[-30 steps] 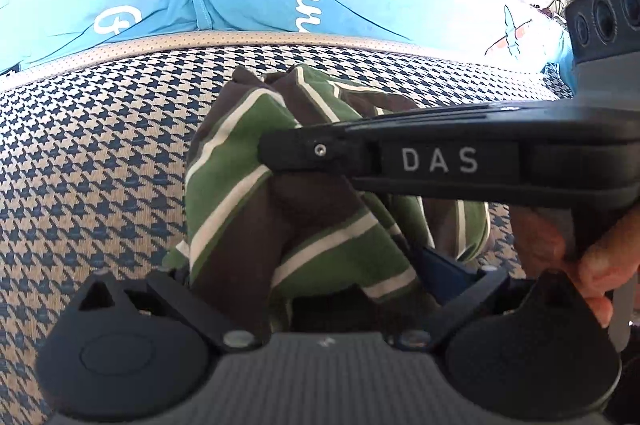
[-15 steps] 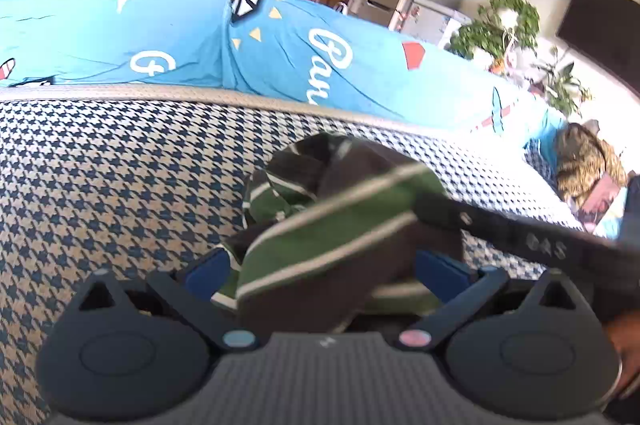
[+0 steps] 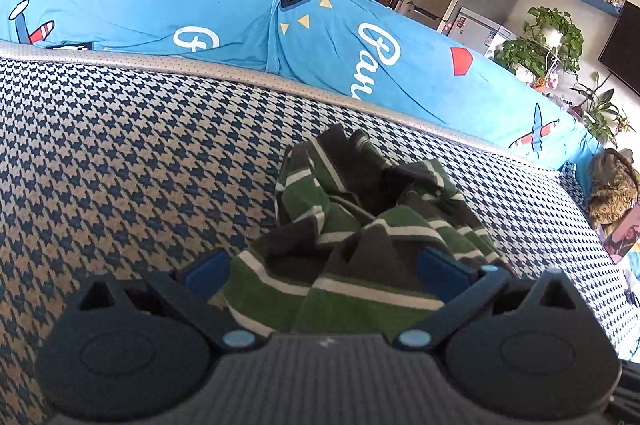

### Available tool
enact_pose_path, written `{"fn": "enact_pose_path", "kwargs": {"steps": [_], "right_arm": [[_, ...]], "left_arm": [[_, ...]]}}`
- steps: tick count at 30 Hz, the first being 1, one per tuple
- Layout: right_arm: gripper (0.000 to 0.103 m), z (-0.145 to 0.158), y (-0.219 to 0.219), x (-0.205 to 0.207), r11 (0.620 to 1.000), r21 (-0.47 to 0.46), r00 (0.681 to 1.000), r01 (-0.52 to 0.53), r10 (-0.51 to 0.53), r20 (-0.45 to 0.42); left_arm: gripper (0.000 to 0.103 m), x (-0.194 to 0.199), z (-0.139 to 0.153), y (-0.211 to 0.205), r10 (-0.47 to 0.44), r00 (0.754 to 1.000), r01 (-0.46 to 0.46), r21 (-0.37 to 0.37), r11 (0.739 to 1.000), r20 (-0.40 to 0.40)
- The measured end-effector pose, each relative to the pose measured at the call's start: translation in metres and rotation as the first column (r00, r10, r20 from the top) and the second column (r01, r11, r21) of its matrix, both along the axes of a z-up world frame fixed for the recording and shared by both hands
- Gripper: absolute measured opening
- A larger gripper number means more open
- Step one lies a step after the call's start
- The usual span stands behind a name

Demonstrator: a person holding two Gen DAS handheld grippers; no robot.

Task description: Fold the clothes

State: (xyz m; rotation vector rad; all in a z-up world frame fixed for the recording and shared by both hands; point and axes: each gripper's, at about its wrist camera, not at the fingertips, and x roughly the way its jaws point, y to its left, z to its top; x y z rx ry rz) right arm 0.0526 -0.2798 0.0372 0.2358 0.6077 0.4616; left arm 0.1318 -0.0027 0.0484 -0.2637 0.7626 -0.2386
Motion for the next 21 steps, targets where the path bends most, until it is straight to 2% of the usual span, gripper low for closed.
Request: {"fn": "enact_pose_path", "kwargs": {"steps": [5,11,15,21], "right_arm": [[0.009,-0.007,0.002,-0.013,0.999,-0.047,1.000,0.005,-0.006,-0.020],[0.010,-0.009,-0.004,-0.021,0.996,-0.071,0.998,0.058,-0.060,-0.017],[0.010,-0.006,-0.012,-0.023,0.993,-0.047,0.994,0.107,-0.107,0.000],[0.012,-0.006,-0.013,-0.018,0.993,-0.043,0.994,0.114,-0.114,-0.002]], "left_arm": [[0.103,-0.006,-0.017,-0.014,-0.020,0.999,0.022,0.047,0.999,-0.030],[0.103,-0.017,-0.040,-0.032,-0.051,0.996,0.058,0.091,0.994,-0.074],[0.103,-0.024,-0.047,-0.040,-0.061,0.996,0.070,0.133,0.989,-0.071],[0.103,-0.027,-0.047,-0.039,-0.058,0.995,0.066,0.115,0.991,-0.077]]}}
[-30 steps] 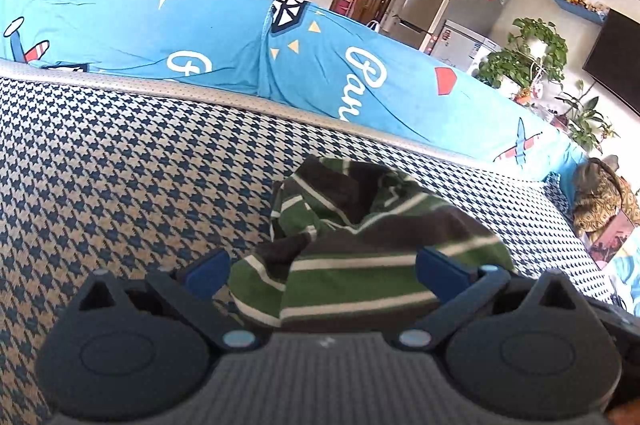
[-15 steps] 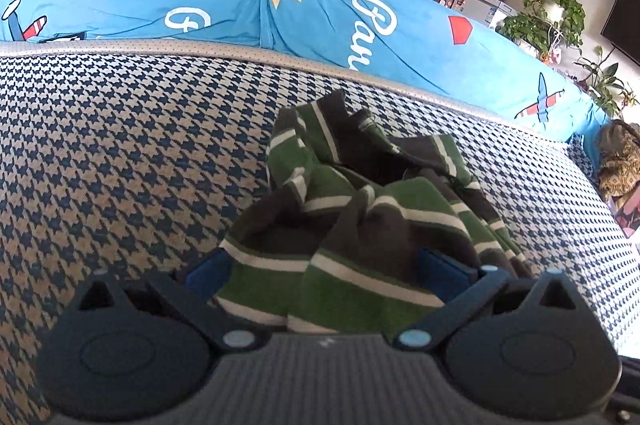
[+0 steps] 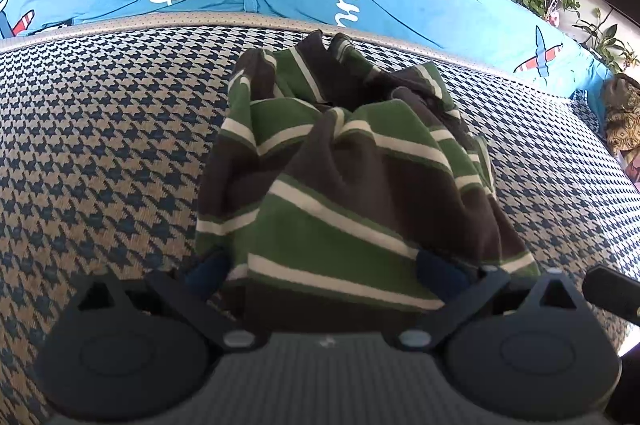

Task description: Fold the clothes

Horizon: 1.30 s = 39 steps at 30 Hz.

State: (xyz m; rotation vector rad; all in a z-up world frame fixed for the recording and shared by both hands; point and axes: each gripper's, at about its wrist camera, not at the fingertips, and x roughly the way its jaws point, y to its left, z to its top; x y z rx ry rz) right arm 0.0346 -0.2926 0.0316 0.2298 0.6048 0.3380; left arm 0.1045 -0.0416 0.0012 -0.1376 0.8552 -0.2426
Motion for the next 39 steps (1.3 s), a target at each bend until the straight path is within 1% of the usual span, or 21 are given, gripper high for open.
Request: {"fn": "enact_pose_path", "kwargs": {"steps": [4,7,9,10,12,19,22,26,27,30,34,35,36,37,39], "right_arm": [[0.015,0.001,0.006,0.010,1.000,-0.016,1.000,-0.020,0.020,-0.001],[0.021,0.001,0.009,0.020,0.999,-0.017,1.000,-0.028,0.028,-0.009],[0.022,0.001,0.010,0.030,0.999,-0.008,0.999,-0.035,0.034,-0.017],[0.026,0.002,0.010,0.035,0.999,-0.005,0.999,-0.035,0.035,-0.018],[0.038,0.004,0.011,0.047,0.999,0.002,0.999,-0.036,0.036,-0.018],[0.050,0.005,0.009,0.096,0.999,0.034,0.999,-0.025,0.026,-0.038],[0.057,0.002,0.010,0.114,0.998,0.059,0.999,-0.023,0.026,-0.048],[0.067,-0.005,0.016,0.137,0.997,0.070,0.997,-0.031,0.036,-0.066],[0.068,-0.007,0.018,0.142,0.997,0.074,0.997,-0.034,0.039,-0.073],[0.069,-0.013,0.023,0.156,0.995,0.092,0.995,-0.033,0.041,-0.091],[0.069,-0.020,0.036,0.165,0.995,0.092,0.993,-0.044,0.053,-0.105],[0.065,-0.021,0.039,0.165,0.995,0.087,0.993,-0.050,0.059,-0.104],[0.054,-0.022,0.042,0.165,0.995,0.083,0.992,-0.057,0.066,-0.104],[0.048,-0.023,0.043,0.164,0.994,0.081,0.991,-0.068,0.077,-0.107],[0.022,-0.023,0.046,0.163,0.993,0.076,0.989,-0.088,0.096,-0.109]], "left_arm": [[0.103,-0.002,-0.001,-0.002,-0.003,1.000,0.003,0.004,1.000,-0.006],[0.103,-0.004,-0.002,-0.002,-0.005,1.000,0.005,0.005,1.000,-0.011],[0.103,-0.005,-0.003,-0.002,-0.005,1.000,0.005,0.004,1.000,-0.014],[0.103,-0.006,-0.003,-0.002,-0.005,1.000,0.006,0.004,1.000,-0.014],[0.103,-0.007,-0.003,-0.002,-0.006,1.000,0.006,0.004,1.000,-0.016],[0.103,-0.010,-0.003,-0.003,-0.008,1.000,0.008,0.010,1.000,-0.019],[0.103,-0.011,-0.004,-0.004,-0.008,1.000,0.008,0.014,1.000,-0.020],[0.103,-0.012,-0.004,-0.005,-0.010,1.000,0.010,0.020,1.000,-0.020],[0.103,-0.012,-0.004,-0.005,-0.009,1.000,0.010,0.020,1.000,-0.021],[0.103,-0.013,-0.004,-0.004,-0.010,1.000,0.011,0.019,1.000,-0.020],[0.103,-0.014,-0.003,-0.006,-0.018,1.000,0.018,0.022,1.000,-0.012],[0.103,-0.015,-0.002,-0.007,-0.021,1.000,0.021,0.019,1.000,-0.008],[0.103,-0.015,-0.002,-0.007,-0.023,1.000,0.023,0.017,1.000,-0.005],[0.103,-0.016,-0.001,-0.007,-0.027,1.000,0.027,0.015,1.000,0.000],[0.103,-0.019,0.000,-0.008,-0.037,0.999,0.037,0.007,0.999,0.007]]}}
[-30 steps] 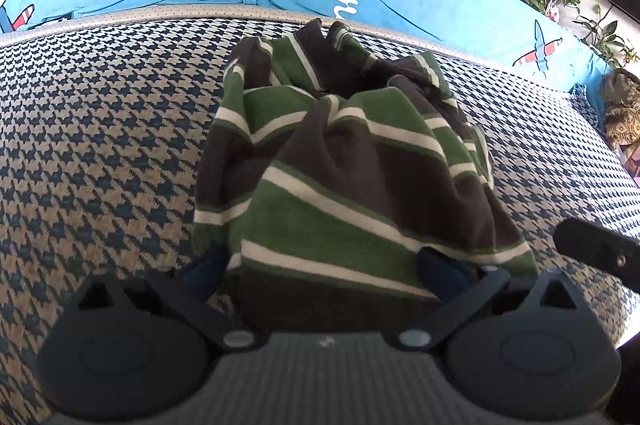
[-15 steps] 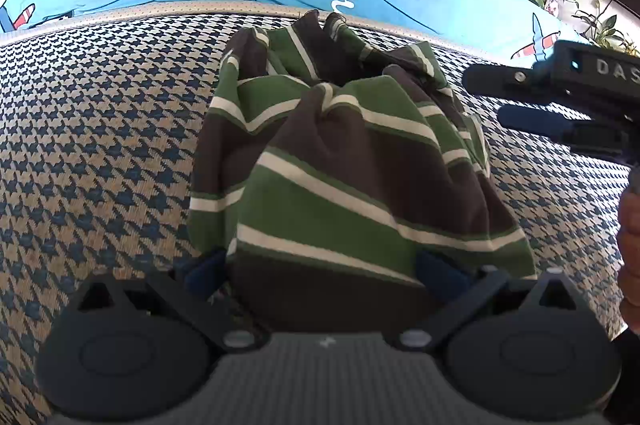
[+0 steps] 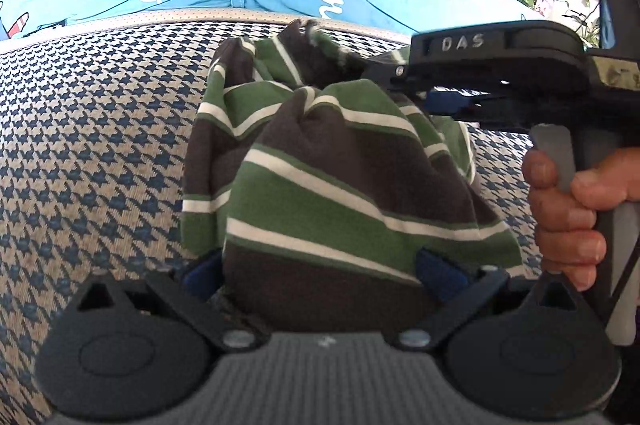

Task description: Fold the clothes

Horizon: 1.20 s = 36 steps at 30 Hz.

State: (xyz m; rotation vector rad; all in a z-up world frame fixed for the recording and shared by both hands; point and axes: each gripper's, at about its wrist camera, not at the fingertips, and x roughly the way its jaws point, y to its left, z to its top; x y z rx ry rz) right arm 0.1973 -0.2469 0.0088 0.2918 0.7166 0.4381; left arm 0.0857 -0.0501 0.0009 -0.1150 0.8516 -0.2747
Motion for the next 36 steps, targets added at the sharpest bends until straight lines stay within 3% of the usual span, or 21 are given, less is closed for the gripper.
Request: {"fn": "enact_pose_path", "kwargs": {"steps": [5,13,22,36], "right_arm": [[0.012,0.008,-0.011,-0.012,0.999,0.002,0.999,0.033,-0.033,0.042],[0.011,0.037,-0.054,-0.057,0.987,0.089,0.981,0.134,-0.144,0.127],[0.011,0.046,-0.075,-0.124,0.984,0.110,0.974,0.139,-0.156,0.163],[0.014,0.020,-0.065,-0.178,1.000,0.013,0.999,0.004,-0.004,0.039]], "left_arm": [[0.103,-0.002,0.005,0.006,0.009,1.000,-0.008,-0.047,0.999,0.009],[0.103,-0.006,0.017,0.024,0.058,0.997,-0.054,-0.088,0.995,0.045],[0.103,-0.020,0.020,0.042,0.102,0.994,-0.098,-0.107,0.989,0.039],[0.103,-0.032,0.025,0.045,0.125,0.991,-0.118,-0.116,0.986,0.049]]}}
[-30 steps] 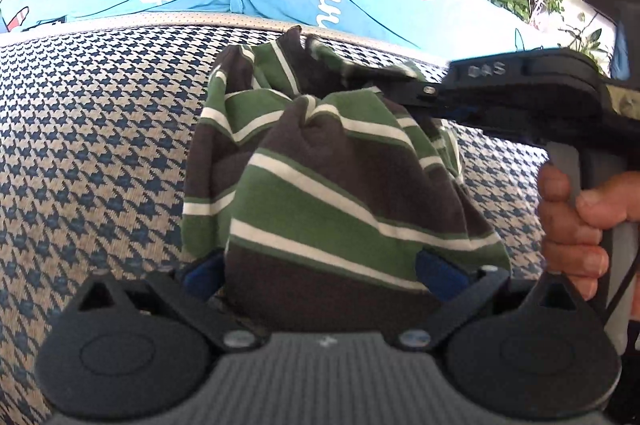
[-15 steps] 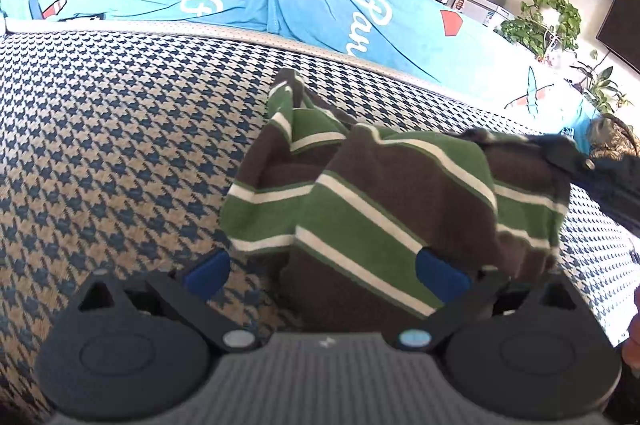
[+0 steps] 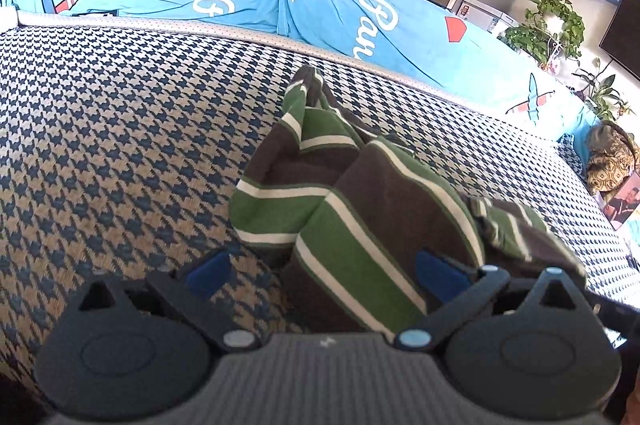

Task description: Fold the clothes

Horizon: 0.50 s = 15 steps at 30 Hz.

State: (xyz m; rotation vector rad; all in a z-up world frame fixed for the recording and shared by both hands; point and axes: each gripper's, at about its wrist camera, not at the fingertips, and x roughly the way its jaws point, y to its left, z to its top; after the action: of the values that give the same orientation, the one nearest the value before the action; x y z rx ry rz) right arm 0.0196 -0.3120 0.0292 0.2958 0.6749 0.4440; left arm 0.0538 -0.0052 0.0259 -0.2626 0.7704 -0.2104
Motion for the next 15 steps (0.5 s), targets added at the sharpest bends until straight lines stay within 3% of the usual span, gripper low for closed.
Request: {"fn": "enact_pose_path", "kwargs": {"steps": [15], "right_arm": [[0.019,0.001,0.019,-0.023,0.977,0.045,0.978,-0.206,0.205,0.021]], "left_arm": [[0.103,0.026,0.025,0.009,0.030,0.999,-0.031,0.017,0.999,0.030]]}}
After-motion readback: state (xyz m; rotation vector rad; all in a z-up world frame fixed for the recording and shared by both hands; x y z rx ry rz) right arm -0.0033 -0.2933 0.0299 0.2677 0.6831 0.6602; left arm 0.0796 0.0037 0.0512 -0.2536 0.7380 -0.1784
